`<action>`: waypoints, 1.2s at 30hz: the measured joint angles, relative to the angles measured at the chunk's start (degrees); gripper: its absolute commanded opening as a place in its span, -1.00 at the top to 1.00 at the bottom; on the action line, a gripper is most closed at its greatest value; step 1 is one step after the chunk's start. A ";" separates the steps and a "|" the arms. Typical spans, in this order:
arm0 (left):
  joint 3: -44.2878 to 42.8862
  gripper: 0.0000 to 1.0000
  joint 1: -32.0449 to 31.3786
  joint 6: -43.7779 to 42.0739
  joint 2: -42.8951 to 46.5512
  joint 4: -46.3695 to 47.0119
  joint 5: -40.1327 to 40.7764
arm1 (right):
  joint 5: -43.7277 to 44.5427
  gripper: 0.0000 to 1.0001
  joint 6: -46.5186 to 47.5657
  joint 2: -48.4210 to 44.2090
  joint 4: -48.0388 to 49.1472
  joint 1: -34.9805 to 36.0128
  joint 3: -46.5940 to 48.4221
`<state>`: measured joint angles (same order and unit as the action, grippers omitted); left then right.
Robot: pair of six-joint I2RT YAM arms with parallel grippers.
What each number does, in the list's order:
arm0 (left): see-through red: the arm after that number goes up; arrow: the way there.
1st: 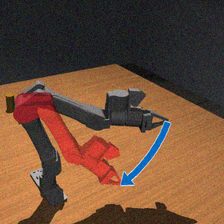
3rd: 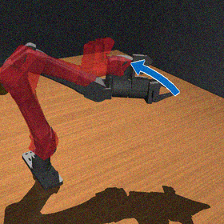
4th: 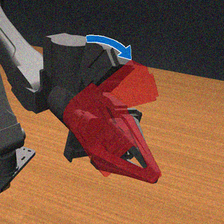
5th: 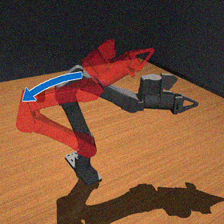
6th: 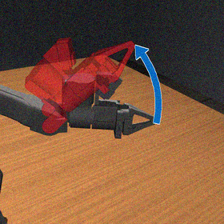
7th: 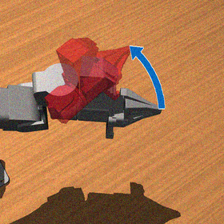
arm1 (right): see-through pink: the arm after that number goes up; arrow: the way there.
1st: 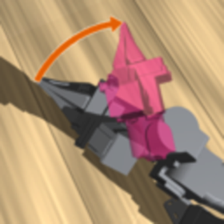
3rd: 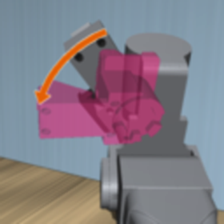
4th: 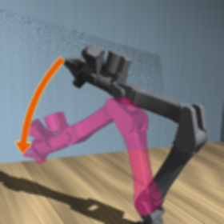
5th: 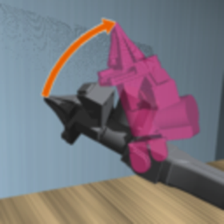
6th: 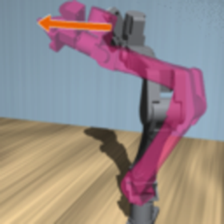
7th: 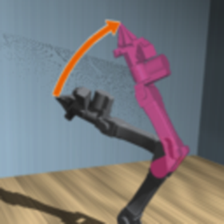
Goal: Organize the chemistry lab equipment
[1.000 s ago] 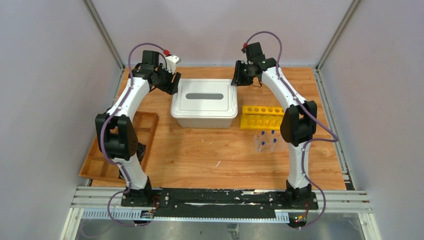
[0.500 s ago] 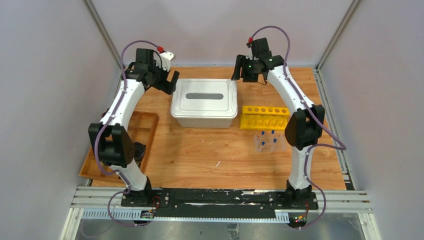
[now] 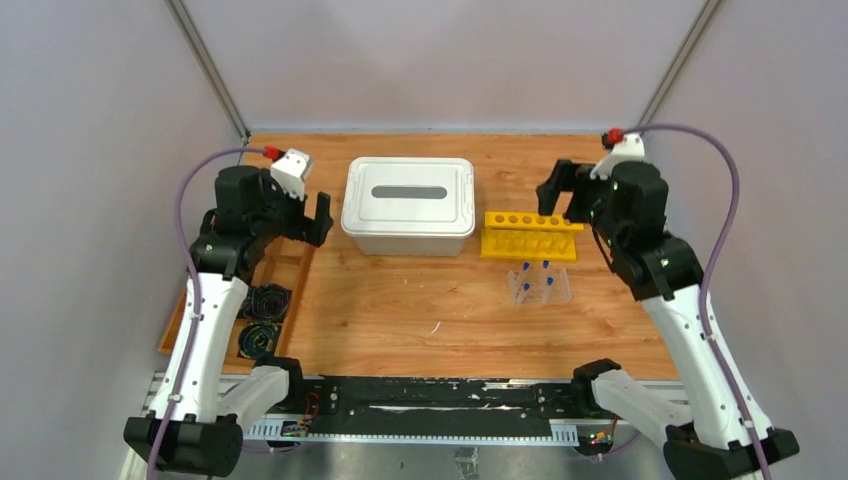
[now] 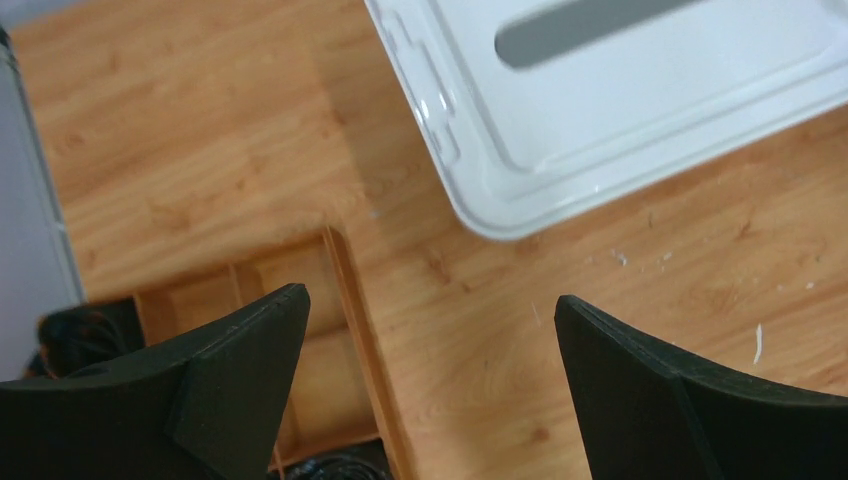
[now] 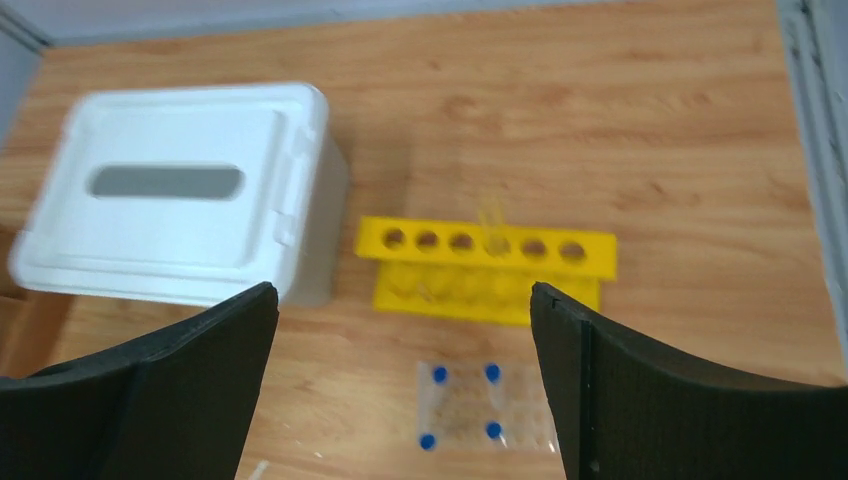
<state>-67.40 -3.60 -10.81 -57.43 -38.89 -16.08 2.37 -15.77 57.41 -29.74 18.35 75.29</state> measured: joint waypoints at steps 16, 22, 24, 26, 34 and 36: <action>38.25 -1.00 0.00 0.66 11.30 22.77 3.69 | 33.40 -1.00 -0.17 -25.49 9.57 -1.68 -48.06; 46.42 -1.00 0.00 1.90 6.25 40.37 6.32 | 38.42 -1.00 2.34 -15.43 19.89 -2.73 -51.78; 47.89 -1.00 0.00 2.56 4.15 45.09 6.75 | 39.60 -1.00 3.50 -12.61 24.90 -3.19 -52.81; 48.83 -1.00 0.00 2.95 2.19 49.59 6.99 | 40.04 -1.00 4.81 -10.40 30.58 -3.96 -54.34; 51.04 -1.00 0.00 3.39 -9.20 68.59 7.58 | 38.62 -1.00 10.97 -0.24 51.80 -6.62 -60.57; 50.93 -1.00 0.00 3.58 -12.00 71.63 7.76 | 37.48 -0.99 12.55 1.77 56.15 -7.23 -61.05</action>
<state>-16.47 -3.60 -7.22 -69.43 32.73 -8.32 39.86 -3.22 59.18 26.41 11.11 14.24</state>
